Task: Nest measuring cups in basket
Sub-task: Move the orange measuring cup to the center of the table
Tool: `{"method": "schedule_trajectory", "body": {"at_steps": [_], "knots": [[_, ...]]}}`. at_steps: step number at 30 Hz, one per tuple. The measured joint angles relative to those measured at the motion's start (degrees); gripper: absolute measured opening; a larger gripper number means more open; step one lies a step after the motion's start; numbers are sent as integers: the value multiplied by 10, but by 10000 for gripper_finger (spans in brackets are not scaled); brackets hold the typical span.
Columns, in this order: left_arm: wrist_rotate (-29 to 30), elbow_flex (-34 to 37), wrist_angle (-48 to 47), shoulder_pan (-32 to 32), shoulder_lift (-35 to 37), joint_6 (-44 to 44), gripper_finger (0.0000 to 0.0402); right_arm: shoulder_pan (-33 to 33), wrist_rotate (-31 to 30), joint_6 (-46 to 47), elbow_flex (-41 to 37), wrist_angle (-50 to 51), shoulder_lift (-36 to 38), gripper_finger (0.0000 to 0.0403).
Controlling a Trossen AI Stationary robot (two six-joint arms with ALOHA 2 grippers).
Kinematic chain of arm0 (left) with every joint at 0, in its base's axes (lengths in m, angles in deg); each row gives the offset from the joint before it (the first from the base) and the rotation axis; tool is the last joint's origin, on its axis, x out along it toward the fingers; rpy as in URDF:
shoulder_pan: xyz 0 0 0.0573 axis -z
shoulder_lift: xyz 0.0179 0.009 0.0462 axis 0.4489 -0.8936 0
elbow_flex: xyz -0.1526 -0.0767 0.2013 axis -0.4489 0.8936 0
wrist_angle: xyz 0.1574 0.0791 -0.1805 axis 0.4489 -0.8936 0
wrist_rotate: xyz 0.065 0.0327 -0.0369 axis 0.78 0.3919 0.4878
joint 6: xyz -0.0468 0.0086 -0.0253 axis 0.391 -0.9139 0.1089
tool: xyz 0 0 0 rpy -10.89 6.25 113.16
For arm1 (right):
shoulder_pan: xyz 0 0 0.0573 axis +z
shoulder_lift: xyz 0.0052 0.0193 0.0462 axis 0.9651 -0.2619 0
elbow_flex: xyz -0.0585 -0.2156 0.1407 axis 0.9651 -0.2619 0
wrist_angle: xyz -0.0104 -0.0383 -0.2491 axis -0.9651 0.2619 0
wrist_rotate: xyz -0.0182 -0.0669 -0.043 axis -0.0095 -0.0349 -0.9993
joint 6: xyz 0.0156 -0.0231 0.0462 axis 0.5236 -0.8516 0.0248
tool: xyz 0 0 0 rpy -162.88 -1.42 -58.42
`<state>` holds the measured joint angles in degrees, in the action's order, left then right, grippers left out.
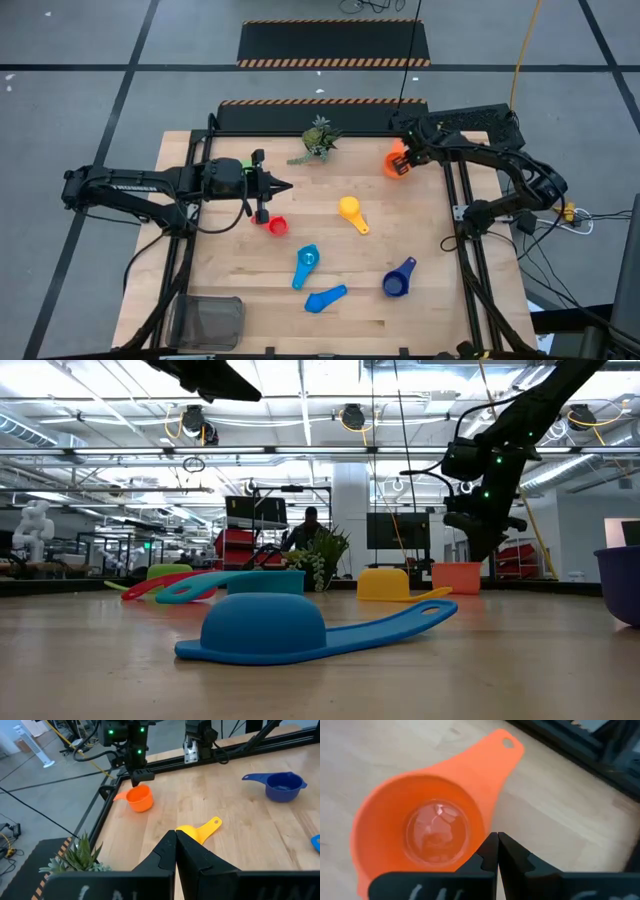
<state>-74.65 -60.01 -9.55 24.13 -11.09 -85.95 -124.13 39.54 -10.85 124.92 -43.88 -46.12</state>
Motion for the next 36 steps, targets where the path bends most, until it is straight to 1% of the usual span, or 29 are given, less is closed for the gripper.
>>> {"method": "schedule_trajectory", "body": {"at_steps": [4, 8, 16, 19, 23, 26, 29, 32, 36], "knots": [[0, 0, 0, 0, 0, -3, 8, 14, 0, 24, 0, -2, 14, 3], [0, 0, 0, 0, 0, -8, 8, 18, 0, 38, 0, -3, 31, 28], [0, 0, 5, -1, 0, -18, 8, 18, 0, 48, 0, 9, 36, 124], [0, 0, 7, -1, 0, -18, 8, 18, 13, 47, 0, 7, 36, 159], [0, 0, 8, -1, 0, -19, 8, 18, 14, 53, 0, -2, 36, 197], [0, 0, 9, -1, 0, -19, 8, 18, 13, 53, 0, -5, 32, 217], [0, 0, 9, -1, 0, -19, 8, 18, 9, 51, 0, -6, 19, 228], [0, 0, 9, -1, 0, -16, 8, 18, -2, 50, 0, -10, 1, 229], [0, 0, 9, -1, 0, -7, 8, 18, -2, 47, 0, -34, -13, 210]]}}
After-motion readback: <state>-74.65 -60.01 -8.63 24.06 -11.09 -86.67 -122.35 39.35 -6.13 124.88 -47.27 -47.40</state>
